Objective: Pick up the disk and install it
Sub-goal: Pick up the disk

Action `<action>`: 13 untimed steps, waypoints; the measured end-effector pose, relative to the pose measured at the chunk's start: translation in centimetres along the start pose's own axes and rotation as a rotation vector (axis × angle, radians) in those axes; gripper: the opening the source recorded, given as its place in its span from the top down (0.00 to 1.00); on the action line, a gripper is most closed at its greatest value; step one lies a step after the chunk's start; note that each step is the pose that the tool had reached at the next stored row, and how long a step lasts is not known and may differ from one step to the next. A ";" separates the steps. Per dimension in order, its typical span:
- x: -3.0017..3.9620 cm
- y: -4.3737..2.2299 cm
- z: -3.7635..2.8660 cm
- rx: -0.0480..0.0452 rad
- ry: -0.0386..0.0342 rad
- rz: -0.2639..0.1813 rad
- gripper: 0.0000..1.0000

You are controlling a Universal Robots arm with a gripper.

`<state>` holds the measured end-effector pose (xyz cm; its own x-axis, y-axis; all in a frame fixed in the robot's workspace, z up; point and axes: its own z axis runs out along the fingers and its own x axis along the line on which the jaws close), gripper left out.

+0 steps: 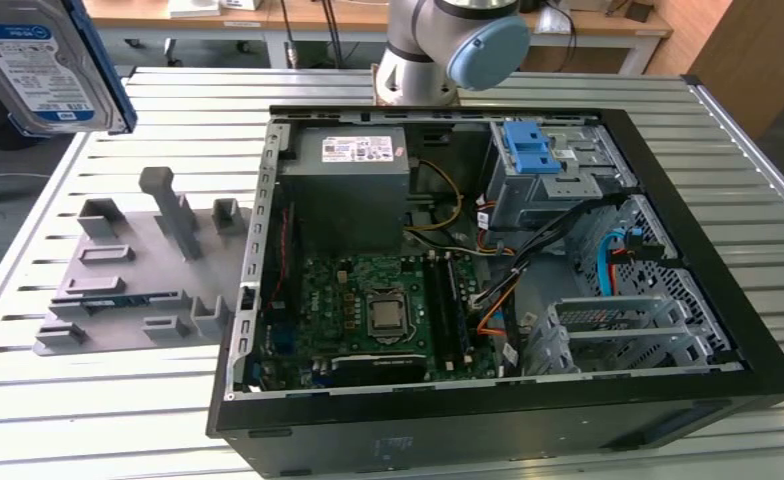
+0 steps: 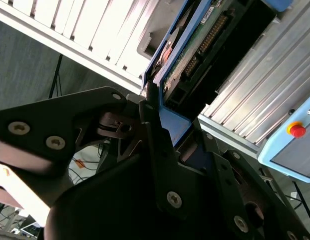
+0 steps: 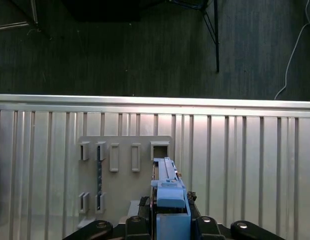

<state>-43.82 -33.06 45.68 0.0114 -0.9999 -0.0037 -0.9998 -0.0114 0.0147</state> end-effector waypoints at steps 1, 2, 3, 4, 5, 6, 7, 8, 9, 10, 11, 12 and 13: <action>0.00 0.00 -0.08 0.0001 0.0000 0.000 0.64; 0.00 0.00 -0.17 0.0001 0.0000 0.000 0.64; 0.00 0.00 -0.25 0.0001 0.0000 0.000 0.64; 0.00 0.00 -0.31 0.0000 0.0002 0.000 0.64; 0.00 0.00 -0.39 0.0000 0.0007 0.000 0.64; 0.00 0.01 -0.45 0.0000 0.0012 0.000 0.64; -0.01 0.01 -0.52 0.0000 0.0013 0.000 0.64; -0.01 0.01 -0.61 0.0000 0.0014 0.000 0.64; -0.01 0.01 -0.72 0.0000 0.0014 0.000 0.64; -0.01 0.01 -0.83 0.0000 0.0014 0.000 0.64; -0.01 0.01 -0.91 0.0000 0.0014 0.000 0.64; -0.01 0.02 -1.01 0.0000 0.0014 0.000 0.64; -0.01 0.02 -1.10 0.0001 0.0014 0.000 0.64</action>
<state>-43.82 -33.05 46.78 0.0114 -0.9999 -0.0023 -0.9998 -0.0114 0.0146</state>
